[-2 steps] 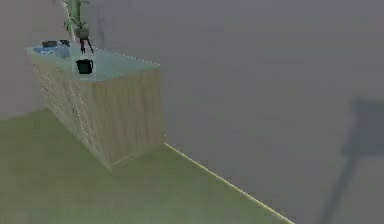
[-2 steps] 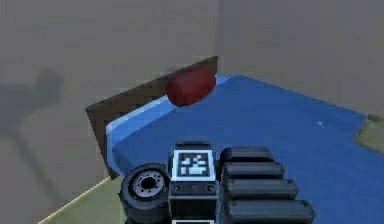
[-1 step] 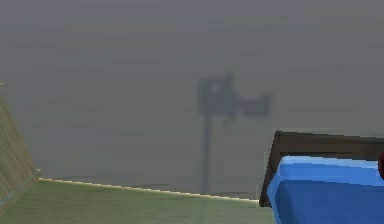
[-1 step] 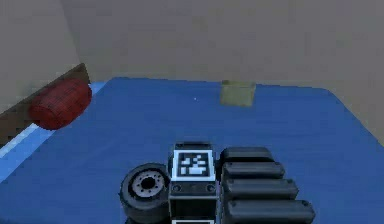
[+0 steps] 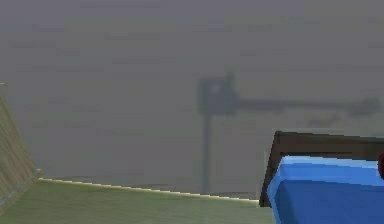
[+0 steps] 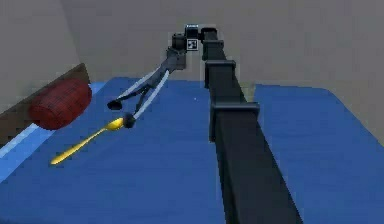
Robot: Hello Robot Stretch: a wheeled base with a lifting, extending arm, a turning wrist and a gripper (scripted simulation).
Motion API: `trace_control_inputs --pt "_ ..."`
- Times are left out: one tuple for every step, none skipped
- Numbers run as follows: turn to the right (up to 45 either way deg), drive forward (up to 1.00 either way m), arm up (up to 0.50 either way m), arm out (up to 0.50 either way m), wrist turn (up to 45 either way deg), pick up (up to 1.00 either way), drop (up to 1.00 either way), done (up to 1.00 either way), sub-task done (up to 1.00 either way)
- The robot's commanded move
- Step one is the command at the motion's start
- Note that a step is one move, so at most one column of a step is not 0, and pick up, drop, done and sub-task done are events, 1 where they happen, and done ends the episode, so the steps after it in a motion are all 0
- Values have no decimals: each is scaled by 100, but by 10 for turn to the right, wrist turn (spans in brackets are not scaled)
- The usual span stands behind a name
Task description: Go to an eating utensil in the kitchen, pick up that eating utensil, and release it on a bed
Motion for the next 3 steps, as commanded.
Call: trace_control_inputs --pt "0 0 0 0 450 0 0 0 0" --pt "0 0 0 0 450 0 0 0 0" --pt "0 0 0 0 450 0 0 0 0"
